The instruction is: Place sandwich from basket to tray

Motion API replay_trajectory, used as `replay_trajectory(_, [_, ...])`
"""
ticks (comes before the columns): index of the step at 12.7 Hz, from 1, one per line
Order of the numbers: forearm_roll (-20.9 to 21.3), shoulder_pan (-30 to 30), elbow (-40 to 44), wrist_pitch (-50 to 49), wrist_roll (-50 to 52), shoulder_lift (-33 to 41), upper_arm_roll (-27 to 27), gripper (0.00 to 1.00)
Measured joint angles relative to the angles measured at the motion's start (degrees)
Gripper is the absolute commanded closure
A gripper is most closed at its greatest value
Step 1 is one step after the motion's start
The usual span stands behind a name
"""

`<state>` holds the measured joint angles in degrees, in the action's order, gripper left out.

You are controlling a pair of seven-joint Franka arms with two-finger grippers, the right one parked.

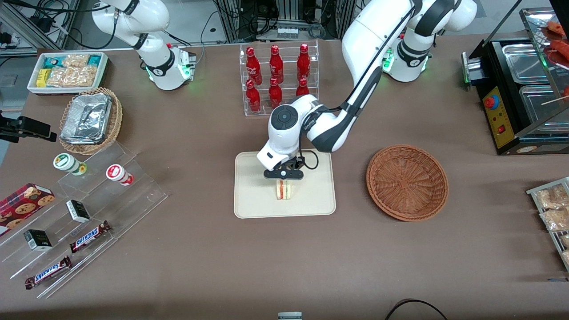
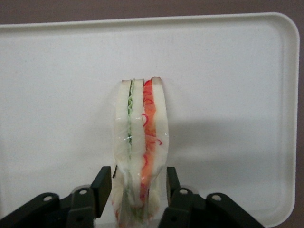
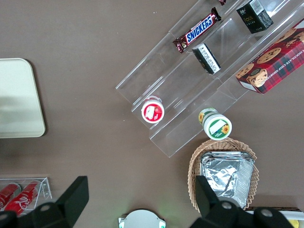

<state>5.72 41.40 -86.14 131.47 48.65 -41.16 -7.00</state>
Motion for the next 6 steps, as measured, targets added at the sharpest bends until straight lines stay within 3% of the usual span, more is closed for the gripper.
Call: replay_trajectory(6, [0.0,-3.9,1.5,-9.6,0.2,9.8,1.2,0.00])
